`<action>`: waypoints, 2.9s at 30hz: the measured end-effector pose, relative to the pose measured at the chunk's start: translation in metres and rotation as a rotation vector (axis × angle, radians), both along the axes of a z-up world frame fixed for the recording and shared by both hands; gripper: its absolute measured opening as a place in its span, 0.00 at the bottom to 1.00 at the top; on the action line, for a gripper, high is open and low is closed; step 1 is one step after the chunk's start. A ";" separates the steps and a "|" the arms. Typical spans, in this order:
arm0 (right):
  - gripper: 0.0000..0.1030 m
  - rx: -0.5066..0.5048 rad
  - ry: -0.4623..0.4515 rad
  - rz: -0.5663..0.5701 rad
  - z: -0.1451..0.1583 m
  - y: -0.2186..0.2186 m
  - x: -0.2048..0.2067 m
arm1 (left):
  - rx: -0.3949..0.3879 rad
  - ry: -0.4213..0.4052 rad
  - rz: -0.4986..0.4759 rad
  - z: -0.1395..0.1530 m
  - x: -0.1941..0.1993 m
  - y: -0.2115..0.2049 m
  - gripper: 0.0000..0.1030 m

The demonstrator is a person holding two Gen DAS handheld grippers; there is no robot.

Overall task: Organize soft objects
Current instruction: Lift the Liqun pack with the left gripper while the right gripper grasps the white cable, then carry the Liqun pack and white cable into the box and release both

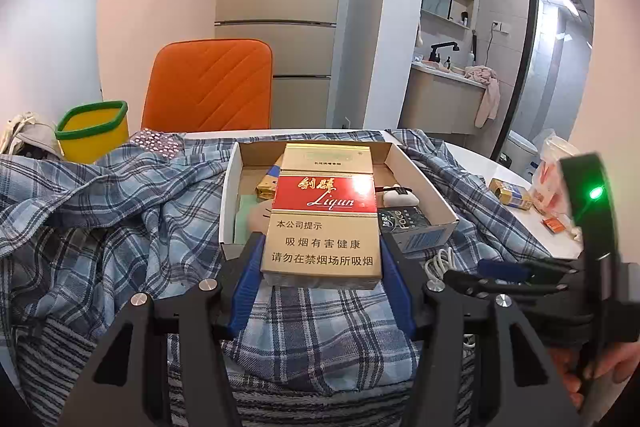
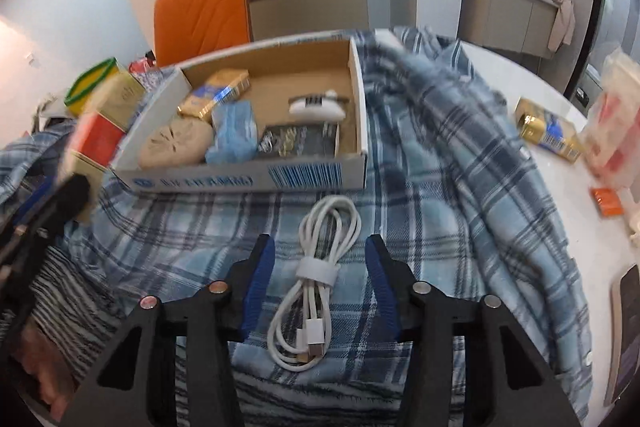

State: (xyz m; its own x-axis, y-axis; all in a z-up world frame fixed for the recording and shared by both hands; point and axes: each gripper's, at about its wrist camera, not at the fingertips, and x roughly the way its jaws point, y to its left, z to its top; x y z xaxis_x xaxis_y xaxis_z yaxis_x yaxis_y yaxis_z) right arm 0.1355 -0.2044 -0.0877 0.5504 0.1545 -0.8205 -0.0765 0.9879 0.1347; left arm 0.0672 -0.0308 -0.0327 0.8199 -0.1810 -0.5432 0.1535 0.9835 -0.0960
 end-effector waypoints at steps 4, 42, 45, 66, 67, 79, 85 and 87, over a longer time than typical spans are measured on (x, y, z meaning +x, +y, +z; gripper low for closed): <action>0.34 -0.019 0.035 0.034 -0.012 0.009 0.004 | 0.004 0.001 0.007 0.000 -0.001 0.000 0.53; 0.23 -0.059 -0.256 0.175 0.065 0.027 -0.048 | 0.013 -0.060 0.069 0.034 -0.025 0.019 0.53; 0.23 -0.050 -0.337 0.171 0.092 0.029 -0.050 | 0.016 -0.146 0.059 0.053 -0.021 0.023 0.53; 0.23 -0.010 -0.593 0.051 0.154 0.048 0.038 | -0.001 -0.433 0.053 0.083 0.037 0.022 0.53; 0.23 -0.005 -0.578 0.051 0.150 0.048 0.045 | -0.008 -0.423 0.054 0.082 0.041 0.022 0.53; 0.23 -0.040 -0.286 0.108 0.056 0.058 0.105 | 0.059 -0.289 0.061 0.023 0.070 0.009 0.53; 0.23 -0.024 -0.167 0.145 0.022 0.057 0.121 | 0.070 -0.192 0.048 0.008 0.084 0.005 0.53; 0.23 -0.035 -0.152 0.148 0.015 0.057 0.123 | 0.064 -0.162 0.049 0.005 0.088 0.005 0.53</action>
State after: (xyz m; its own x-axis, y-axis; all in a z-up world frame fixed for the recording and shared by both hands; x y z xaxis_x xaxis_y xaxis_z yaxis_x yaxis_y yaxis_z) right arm 0.2583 -0.1470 -0.0725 0.6419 0.2153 -0.7360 -0.2379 0.9683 0.0758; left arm 0.1551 -0.0254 -0.0280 0.9047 -0.1075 -0.4122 0.1132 0.9935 -0.0106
